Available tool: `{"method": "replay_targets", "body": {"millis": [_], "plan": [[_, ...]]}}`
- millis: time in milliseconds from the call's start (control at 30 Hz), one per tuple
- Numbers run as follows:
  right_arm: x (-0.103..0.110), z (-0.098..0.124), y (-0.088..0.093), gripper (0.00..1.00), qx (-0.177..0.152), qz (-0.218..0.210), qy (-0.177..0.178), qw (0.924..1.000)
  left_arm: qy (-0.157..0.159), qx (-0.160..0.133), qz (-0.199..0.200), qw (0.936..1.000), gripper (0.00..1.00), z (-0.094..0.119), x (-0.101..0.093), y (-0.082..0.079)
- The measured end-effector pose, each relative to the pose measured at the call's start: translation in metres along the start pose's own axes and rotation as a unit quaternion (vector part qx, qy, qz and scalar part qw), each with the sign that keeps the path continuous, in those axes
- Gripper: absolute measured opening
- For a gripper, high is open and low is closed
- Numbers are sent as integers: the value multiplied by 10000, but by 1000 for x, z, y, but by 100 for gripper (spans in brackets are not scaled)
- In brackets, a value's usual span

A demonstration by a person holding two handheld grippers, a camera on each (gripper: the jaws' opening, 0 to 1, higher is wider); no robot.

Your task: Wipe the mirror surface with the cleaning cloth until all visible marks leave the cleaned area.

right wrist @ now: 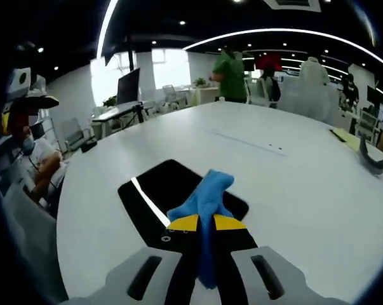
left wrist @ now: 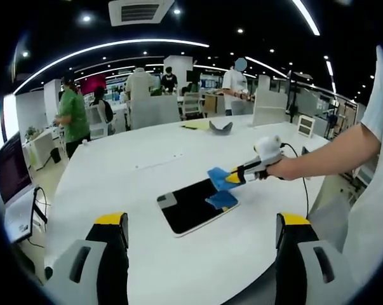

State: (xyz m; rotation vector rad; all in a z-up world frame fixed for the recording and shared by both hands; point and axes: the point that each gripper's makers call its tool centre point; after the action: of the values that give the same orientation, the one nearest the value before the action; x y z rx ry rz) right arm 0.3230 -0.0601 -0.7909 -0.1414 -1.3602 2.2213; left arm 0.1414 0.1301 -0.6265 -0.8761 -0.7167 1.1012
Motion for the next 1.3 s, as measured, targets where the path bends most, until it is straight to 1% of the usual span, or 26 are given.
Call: {"method": "replay_targets", "body": {"millis": [167,333,467,567,667,900,1000,1100,1300], "plan": [[6,-10,-4,2,49,53,-105,9999,-21,12,8,10000,97,1,2,1],[9,-22,-9,2,68,9,-118,9999,-67,36,3,10000,97,1,5,4],[11,-28,-11,2,98,45,-190,9998,-43,12,10,10000,97,1,4,3],[9,-32,-13,2,89,27,-205,9997,-38,24,57,10000,97,-2,7,7],[10,-38,-15,1,126,107,-222,9996,-23,86,23,10000,96,-4,7,11],[12,-51,-22,2,123,109,-300,9994,-41,51,43,10000,97,-4,6,6],[12,-57,-21,1,252,328,-312,9987,-62,28,44,10000,97,-2,8,4],[14,-62,-27,1,169,269,-370,9988,-103,27,84,9999,97,-1,12,4],[17,-76,-35,1,171,292,-487,9982,-115,54,68,9999,96,-2,13,6]]}}
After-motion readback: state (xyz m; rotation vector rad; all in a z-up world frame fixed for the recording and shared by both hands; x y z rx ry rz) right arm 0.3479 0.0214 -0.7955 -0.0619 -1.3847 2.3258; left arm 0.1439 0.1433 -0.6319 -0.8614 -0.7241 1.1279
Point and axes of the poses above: the point that each gripper's makers call its tool centre point, and the gripper's own axes: z roughly backward along the fingers, x roughly to its left, y roughly out of its underside, and after that the axes turned 13 degrees about -y, right-handed
